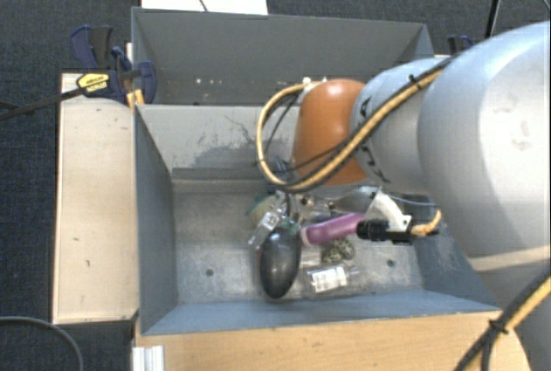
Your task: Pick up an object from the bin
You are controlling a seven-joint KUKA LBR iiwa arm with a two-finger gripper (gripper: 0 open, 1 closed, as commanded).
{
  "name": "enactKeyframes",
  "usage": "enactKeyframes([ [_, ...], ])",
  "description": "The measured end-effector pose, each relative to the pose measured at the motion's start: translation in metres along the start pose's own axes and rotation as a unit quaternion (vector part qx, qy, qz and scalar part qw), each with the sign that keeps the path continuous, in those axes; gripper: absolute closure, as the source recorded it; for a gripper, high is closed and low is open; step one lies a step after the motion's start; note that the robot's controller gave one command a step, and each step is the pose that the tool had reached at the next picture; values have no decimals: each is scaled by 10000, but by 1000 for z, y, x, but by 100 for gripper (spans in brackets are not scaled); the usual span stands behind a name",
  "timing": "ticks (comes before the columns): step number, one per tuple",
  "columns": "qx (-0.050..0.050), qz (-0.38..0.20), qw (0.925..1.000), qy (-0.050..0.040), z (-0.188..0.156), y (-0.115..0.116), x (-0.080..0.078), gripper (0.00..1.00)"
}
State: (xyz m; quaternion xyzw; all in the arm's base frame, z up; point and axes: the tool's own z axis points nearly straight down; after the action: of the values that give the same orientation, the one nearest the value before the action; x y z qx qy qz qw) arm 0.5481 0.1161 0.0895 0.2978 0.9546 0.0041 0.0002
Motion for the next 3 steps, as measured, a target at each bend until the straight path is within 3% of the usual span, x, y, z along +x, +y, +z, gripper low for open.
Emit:
enactKeyframes([
  [1, -8, -52, 10000, 39, 1, -15, -14, 0],
  [2, 11, 343, 9994, -43, -5, 5, 5, 0],
  [3, -13, -162, 9998, -70, -3, -47, -15, 0],
])
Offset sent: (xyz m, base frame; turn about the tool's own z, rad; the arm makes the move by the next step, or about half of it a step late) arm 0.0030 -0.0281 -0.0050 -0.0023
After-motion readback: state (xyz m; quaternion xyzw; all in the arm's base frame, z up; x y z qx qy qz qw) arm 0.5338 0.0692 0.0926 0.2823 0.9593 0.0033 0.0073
